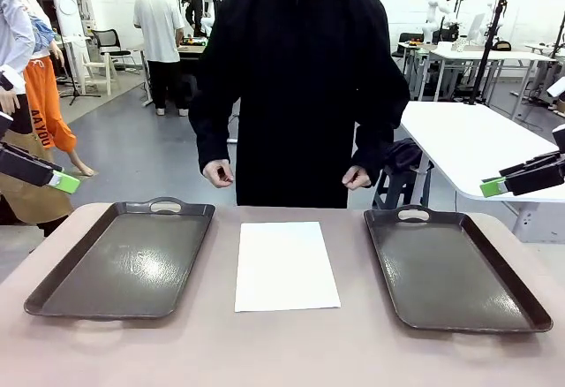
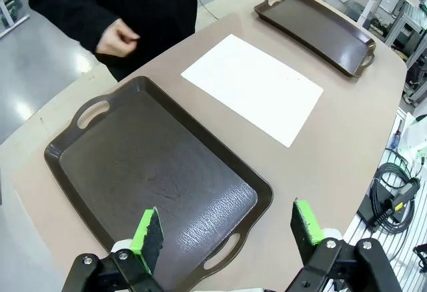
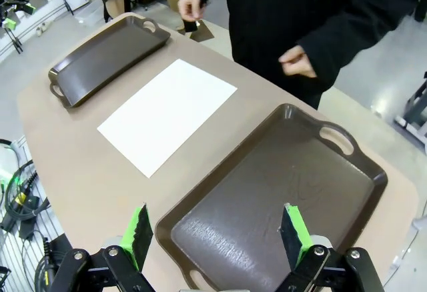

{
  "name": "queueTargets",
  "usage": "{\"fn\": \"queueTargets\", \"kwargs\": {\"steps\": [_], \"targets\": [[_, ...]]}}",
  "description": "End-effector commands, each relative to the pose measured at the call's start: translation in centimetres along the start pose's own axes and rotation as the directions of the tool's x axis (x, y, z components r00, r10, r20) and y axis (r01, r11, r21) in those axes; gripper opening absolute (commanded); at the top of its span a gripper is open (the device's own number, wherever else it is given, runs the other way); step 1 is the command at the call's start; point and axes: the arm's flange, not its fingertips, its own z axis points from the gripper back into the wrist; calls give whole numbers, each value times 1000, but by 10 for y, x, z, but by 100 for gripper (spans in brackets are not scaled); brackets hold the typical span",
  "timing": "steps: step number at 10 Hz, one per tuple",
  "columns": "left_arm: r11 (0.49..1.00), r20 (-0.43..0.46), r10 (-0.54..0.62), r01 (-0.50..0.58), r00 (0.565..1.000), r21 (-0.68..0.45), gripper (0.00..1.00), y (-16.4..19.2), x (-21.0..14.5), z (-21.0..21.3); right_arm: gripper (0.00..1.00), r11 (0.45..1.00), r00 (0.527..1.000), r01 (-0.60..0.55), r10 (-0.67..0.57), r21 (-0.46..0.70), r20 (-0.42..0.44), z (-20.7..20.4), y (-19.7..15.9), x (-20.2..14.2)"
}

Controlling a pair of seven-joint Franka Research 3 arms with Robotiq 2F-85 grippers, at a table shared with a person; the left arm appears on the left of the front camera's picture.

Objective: Sort the A4 documents.
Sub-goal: Receive the A4 Paper.

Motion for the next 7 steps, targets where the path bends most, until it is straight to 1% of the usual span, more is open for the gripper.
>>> {"fn": "queueTargets", "kwargs": {"steps": [1, 7], "targets": [[1000, 7, -13, 13, 1000, -13, 100, 1, -1, 0, 100, 1000, 1000, -8, 8, 17, 9, 0, 0, 0], [1000, 7, -13, 13, 1000, -13, 100, 1, -1, 0, 100, 1000, 1000, -8, 8, 17, 9, 0, 0, 0]]}}
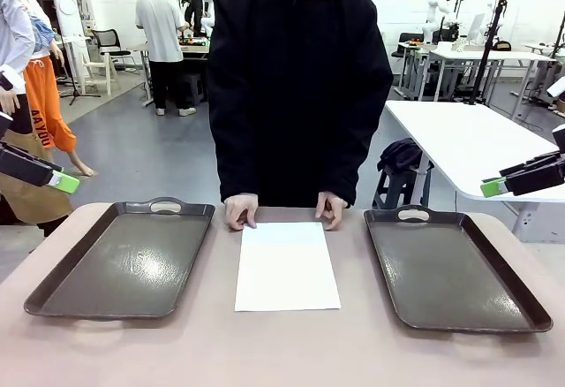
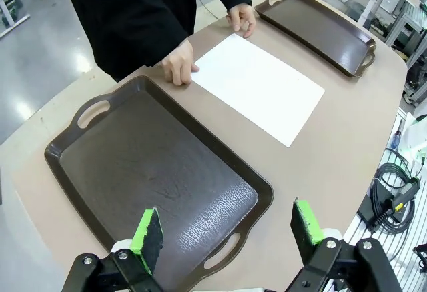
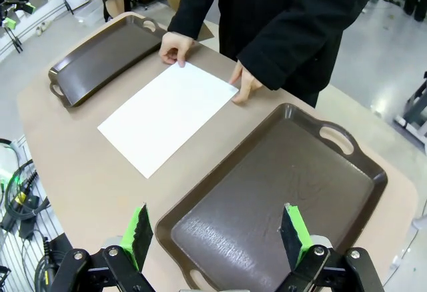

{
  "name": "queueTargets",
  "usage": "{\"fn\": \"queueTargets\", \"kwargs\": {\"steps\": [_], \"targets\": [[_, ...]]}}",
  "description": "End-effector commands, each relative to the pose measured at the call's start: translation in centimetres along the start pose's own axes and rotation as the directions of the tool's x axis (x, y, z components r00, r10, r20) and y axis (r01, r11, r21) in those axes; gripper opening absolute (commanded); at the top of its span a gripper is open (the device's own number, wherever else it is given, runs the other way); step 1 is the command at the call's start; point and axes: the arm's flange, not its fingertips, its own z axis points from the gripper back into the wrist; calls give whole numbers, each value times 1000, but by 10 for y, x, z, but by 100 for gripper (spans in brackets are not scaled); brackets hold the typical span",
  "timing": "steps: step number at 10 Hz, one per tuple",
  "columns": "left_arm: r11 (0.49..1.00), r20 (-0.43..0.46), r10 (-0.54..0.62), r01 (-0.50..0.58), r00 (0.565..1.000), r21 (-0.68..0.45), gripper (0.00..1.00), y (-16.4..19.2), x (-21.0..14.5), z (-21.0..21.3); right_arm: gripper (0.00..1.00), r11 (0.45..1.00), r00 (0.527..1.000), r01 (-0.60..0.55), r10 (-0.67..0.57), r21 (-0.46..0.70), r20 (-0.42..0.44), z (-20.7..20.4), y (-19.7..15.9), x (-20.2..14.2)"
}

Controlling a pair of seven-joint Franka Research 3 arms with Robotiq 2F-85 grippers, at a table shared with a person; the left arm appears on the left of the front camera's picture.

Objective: Sort the A4 documents.
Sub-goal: Receive the A4 Paper.

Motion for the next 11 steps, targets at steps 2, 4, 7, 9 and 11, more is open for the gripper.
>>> {"fn": "queueTargets", "kwargs": {"steps": [2, 4, 7, 9, 11], "targets": [[1000, 8, -13, 13, 1000, -15, 100, 2, -1, 0, 100, 1000, 1000, -7, 7, 17, 11, 0, 0, -1], [1000, 8, -13, 13, 1000, -15, 100, 2, -1, 0, 100, 1000, 1000, -7, 7, 17, 11, 0, 0, -1], [1000, 8, -13, 13, 1000, -15, 100, 2, -1, 0, 100, 1000, 1000, -7, 7, 17, 11, 0, 0, -1], [1000, 8, -13, 13, 1000, -15, 100, 2, -1, 0, 100, 1000, 1000, -7, 7, 17, 11, 0, 0, -1], [1000, 8, -13, 13, 1000, -15, 100, 2, -1, 0, 100, 1000, 1000, -7, 7, 17, 11, 0, 0, -1]]}}
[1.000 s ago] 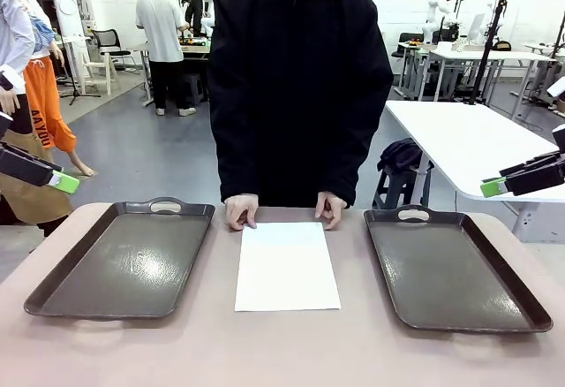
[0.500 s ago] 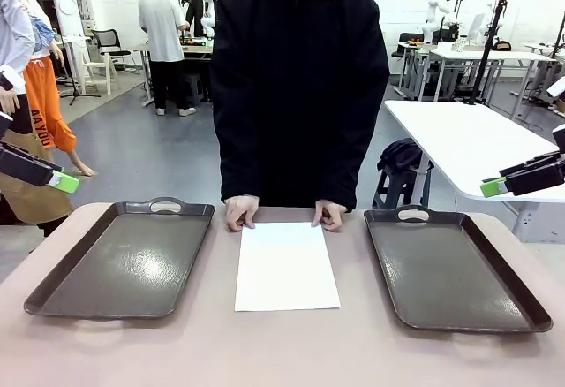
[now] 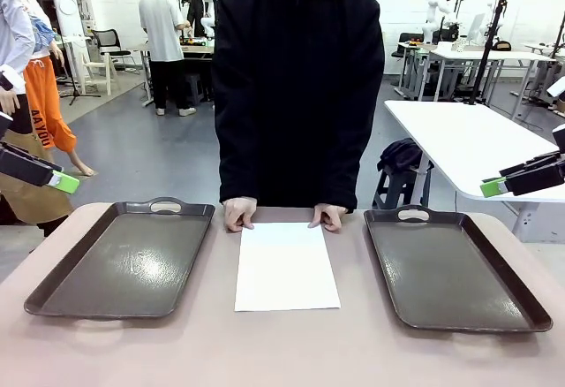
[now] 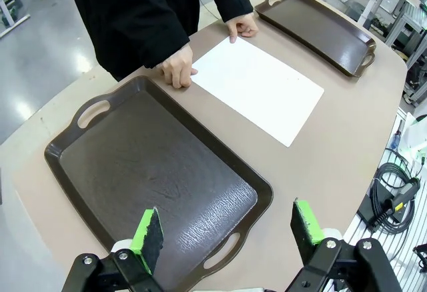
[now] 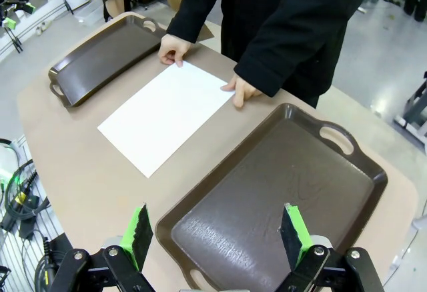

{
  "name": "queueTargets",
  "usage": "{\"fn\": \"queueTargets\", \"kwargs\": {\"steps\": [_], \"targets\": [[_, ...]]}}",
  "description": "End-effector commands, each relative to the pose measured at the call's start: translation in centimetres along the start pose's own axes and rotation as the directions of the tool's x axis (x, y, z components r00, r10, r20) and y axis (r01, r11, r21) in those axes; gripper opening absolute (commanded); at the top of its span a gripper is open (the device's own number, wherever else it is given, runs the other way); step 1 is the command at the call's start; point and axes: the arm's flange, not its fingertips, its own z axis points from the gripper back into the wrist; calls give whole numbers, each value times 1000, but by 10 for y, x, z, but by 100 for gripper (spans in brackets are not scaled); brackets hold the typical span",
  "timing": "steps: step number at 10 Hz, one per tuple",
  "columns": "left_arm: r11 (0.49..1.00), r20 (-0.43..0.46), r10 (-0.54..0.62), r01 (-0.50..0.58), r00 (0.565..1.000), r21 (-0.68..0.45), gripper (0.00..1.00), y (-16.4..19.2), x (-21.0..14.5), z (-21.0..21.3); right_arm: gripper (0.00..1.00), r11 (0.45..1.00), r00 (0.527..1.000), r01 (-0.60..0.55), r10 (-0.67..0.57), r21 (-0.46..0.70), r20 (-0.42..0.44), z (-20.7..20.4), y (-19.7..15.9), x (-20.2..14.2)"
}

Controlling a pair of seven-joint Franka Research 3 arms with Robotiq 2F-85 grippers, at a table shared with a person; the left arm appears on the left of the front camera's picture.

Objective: Sort the A4 documents.
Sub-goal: Receive the A4 Paper.

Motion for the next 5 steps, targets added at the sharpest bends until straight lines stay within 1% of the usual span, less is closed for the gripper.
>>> {"fn": "queueTargets", "kwargs": {"steps": [1, 5], "targets": [[1000, 8, -13, 13, 1000, -14, 100, 2, -1, 0, 100, 1000, 1000, -7, 7, 17, 11, 0, 0, -1], [1000, 8, -13, 13, 1000, -14, 100, 2, -1, 0, 100, 1000, 1000, -7, 7, 17, 11, 0, 0, -1]]}}
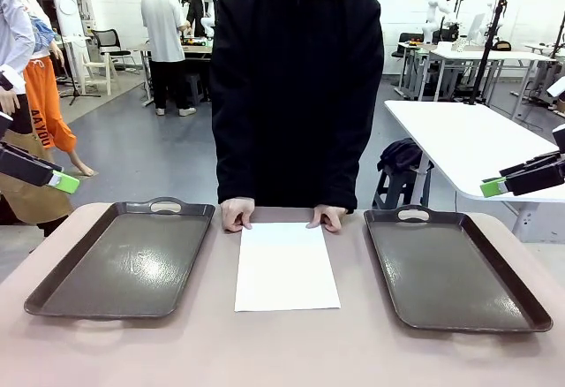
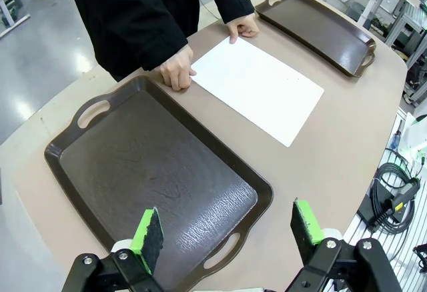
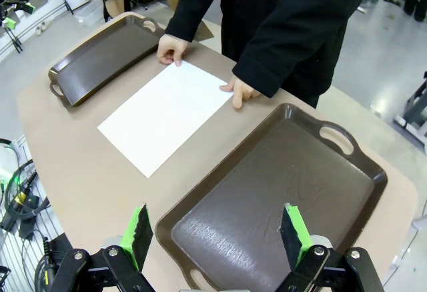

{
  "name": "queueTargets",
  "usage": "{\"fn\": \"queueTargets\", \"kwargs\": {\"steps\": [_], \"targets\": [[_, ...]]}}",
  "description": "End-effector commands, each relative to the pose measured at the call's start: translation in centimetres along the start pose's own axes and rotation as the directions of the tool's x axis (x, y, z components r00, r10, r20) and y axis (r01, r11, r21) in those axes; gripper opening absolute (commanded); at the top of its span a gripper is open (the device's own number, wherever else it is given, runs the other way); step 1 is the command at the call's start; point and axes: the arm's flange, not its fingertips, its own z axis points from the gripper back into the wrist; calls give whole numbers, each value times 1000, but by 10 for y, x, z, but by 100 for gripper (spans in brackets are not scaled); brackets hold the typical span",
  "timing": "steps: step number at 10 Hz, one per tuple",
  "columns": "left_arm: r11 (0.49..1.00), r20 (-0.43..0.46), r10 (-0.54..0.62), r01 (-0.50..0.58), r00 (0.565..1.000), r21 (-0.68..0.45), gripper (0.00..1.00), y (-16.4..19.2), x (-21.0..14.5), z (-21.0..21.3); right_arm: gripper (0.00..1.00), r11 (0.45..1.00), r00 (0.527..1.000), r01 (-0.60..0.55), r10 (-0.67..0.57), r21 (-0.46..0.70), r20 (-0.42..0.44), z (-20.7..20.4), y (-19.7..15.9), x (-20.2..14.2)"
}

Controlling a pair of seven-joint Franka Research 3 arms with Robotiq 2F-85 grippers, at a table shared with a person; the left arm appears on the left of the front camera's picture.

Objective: Sort the A4 documents.
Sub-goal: Receive the A4 Paper.

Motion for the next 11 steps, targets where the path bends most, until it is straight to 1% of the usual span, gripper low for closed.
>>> {"fn": "queueTargets", "kwargs": {"steps": [1, 11], "targets": [[1000, 8, -13, 13, 1000, -14, 100, 2, -1, 0, 100, 1000, 1000, -7, 7, 17, 11, 0, 0, -1], [1000, 8, -13, 13, 1000, -14, 100, 2, -1, 0, 100, 1000, 1000, -7, 7, 17, 11, 0, 0, -1]]}}
